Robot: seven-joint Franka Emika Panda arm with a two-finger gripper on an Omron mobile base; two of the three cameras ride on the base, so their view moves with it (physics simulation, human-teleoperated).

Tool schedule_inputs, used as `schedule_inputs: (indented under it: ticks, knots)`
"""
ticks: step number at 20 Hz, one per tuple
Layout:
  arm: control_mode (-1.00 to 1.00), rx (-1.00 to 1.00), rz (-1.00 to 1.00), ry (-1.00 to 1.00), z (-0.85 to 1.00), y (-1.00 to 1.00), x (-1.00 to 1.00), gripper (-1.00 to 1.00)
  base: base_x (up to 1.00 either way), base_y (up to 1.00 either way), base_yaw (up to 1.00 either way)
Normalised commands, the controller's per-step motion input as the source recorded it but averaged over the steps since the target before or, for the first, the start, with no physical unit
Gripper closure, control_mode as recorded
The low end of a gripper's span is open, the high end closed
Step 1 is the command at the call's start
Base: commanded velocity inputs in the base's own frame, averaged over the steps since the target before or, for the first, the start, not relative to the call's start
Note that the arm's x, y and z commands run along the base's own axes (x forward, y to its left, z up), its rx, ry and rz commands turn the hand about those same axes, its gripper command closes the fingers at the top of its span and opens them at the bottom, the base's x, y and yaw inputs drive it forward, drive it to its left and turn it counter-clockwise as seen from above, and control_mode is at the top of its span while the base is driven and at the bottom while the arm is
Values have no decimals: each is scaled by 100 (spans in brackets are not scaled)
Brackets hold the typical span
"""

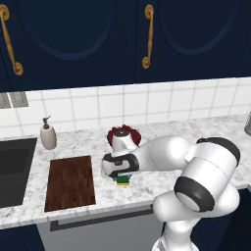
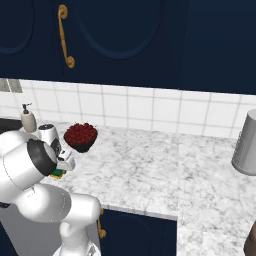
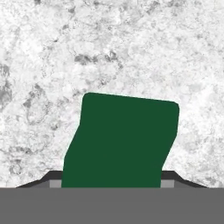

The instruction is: Pick up the sponge from the counter and clean the cutting board by briefly scrubbing or pressing down on the cutting board. Once finished, release the sponge.

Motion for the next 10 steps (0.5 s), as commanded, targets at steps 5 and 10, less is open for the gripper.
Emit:
schedule_inputs:
  ticks: [5, 10]
  knots:
    - [-100, 0, 0, 0, 10, 8, 0, 100, 0, 0, 0]
    - [-100, 0, 0, -2, 70, 45, 4, 100, 0, 0, 0]
